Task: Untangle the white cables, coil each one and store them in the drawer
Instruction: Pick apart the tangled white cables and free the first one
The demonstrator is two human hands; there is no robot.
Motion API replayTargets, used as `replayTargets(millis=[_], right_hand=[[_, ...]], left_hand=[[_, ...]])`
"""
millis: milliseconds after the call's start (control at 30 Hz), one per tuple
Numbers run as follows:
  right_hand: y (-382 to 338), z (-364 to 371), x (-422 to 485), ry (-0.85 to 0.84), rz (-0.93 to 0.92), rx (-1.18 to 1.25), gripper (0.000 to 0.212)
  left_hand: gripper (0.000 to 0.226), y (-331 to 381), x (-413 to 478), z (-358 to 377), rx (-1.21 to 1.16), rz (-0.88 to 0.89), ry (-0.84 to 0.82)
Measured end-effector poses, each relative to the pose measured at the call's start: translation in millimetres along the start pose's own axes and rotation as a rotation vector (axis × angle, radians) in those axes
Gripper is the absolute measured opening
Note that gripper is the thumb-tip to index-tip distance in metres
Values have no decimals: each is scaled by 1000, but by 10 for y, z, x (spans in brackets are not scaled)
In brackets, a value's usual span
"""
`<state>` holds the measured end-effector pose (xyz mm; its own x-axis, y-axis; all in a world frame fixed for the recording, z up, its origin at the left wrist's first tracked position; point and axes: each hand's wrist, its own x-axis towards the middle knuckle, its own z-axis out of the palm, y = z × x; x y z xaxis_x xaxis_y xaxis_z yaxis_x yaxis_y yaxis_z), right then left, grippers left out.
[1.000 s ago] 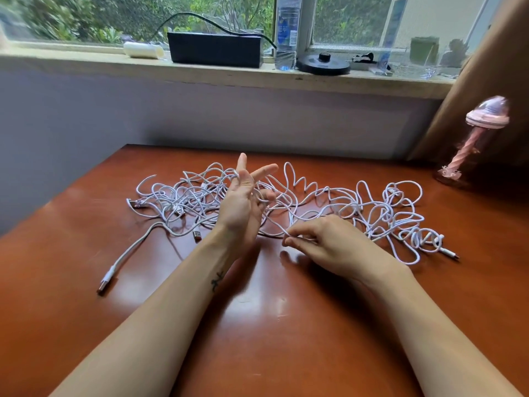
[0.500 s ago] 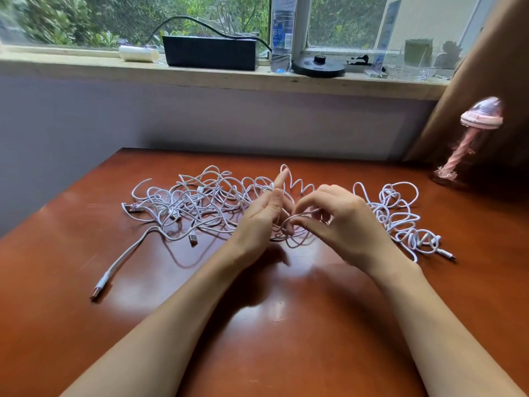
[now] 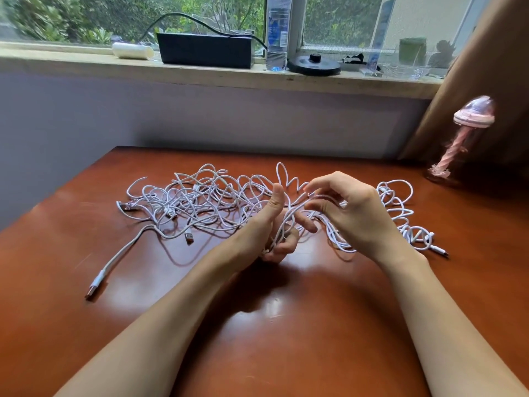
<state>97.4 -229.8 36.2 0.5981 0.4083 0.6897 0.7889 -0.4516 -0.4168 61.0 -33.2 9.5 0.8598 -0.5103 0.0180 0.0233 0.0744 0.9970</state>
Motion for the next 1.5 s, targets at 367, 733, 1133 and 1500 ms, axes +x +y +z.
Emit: replayTargets(millis=[367,733,1133,1500], right_hand=[[168,132,-78,-33,118,-51,28],[135,358,-145,-96,83,-259,25],[112,485,-177,-169,29,-263,33],[23,375,-134,-116,-32,-226,12]], left_hand=[[35,64,-26,33,-239,160,-28],[49,226,-41,1,-555,328,164],[55,205,23,-188,-677,343,450],[92,44,57,-56,-15,282,435]])
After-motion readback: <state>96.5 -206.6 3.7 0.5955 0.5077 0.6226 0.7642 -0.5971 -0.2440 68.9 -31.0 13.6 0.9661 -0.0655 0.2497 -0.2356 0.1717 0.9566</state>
